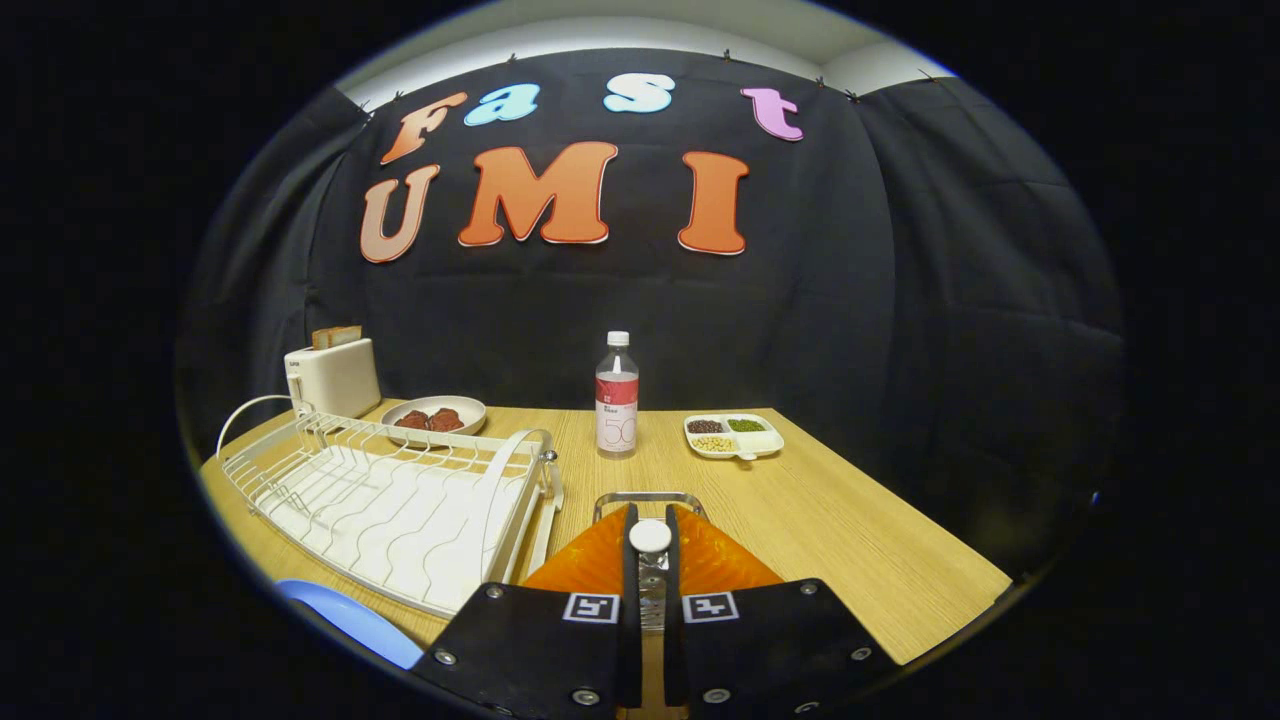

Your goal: Take the plate from the dish rack, then take the spoon from the basket and place it into the plate.

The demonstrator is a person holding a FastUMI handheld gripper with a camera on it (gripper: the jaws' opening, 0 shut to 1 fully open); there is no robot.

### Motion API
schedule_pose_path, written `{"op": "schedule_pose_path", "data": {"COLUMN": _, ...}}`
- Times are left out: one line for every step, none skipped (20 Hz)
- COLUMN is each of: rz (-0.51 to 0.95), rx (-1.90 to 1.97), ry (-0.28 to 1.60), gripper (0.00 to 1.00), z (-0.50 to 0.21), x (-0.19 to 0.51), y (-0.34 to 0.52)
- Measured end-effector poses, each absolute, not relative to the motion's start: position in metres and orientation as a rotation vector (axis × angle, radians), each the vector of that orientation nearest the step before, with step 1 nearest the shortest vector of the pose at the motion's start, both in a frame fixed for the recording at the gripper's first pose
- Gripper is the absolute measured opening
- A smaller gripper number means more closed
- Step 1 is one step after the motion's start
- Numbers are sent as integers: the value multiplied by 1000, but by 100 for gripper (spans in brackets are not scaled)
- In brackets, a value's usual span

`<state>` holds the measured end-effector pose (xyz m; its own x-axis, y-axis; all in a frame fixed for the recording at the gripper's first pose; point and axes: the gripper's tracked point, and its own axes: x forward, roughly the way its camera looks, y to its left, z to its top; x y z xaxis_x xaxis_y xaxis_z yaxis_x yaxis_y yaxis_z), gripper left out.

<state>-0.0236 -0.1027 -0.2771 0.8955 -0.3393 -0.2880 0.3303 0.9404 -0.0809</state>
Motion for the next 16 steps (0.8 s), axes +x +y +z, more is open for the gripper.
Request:
{"op": "schedule_pose_path", "data": {"rz": -347, "rx": -23, "ry": 309, "gripper": 9, "z": -274, "x": -22, "y": -105}}
{"op": "schedule_pose_path", "data": {"rz": -347, "rx": -22, "ry": 312, "gripper": 9, "z": -269, "x": -22, "y": -106}}
{"op": "schedule_pose_path", "data": {"rz": -342, "rx": -22, "ry": 311, "gripper": 9, "z": -263, "x": -21, "y": -106}}
{"op": "schedule_pose_path", "data": {"rz": -338, "rx": -29, "ry": 306, "gripper": 9, "z": -256, "x": -20, "y": -106}}
{"op": "schedule_pose_path", "data": {"rz": -333, "rx": -35, "ry": 295, "gripper": 9, "z": -247, "x": -19, "y": -106}}
{"op": "schedule_pose_path", "data": {"rz": -328, "rx": -43, "ry": 283, "gripper": 9, "z": -236, "x": -16, "y": -107}}
{"op": "schedule_pose_path", "data": {"rz": -325, "rx": -48, "ry": 274, "gripper": 8, "z": -228, "x": -13, "y": -107}}
{"op": "schedule_pose_path", "data": {"rz": -319, "rx": -58, "ry": 266, "gripper": 7, "z": -221, "x": -13, "y": -106}}
{"op": "schedule_pose_path", "data": {"rz": -314, "rx": -70, "ry": 261, "gripper": 7, "z": -213, "x": -11, "y": -105}}
{"op": "schedule_pose_path", "data": {"rz": -307, "rx": -77, "ry": 252, "gripper": 7, "z": -206, "x": -10, "y": -104}}
{"op": "schedule_pose_path", "data": {"rz": -305, "rx": -86, "ry": 239, "gripper": 7, "z": -198, "x": -10, "y": -103}}
{"op": "schedule_pose_path", "data": {"rz": -304, "rx": -94, "ry": 233, "gripper": 7, "z": -190, "x": -11, "y": -102}}
{"op": "schedule_pose_path", "data": {"rz": -303, "rx": -100, "ry": 218, "gripper": 7, "z": -181, "x": -12, "y": -101}}
{"op": "schedule_pose_path", "data": {"rz": -297, "rx": -109, "ry": 205, "gripper": 7, "z": -172, "x": -14, "y": -98}}
{"op": "schedule_pose_path", "data": {"rz": -292, "rx": -114, "ry": 195, "gripper": 7, "z": -164, "x": -16, "y": -96}}
{"op": "schedule_pose_path", "data": {"rz": -285, "rx": -112, "ry": 186, "gripper": 7, "z": -157, "x": -17, "y": -92}}
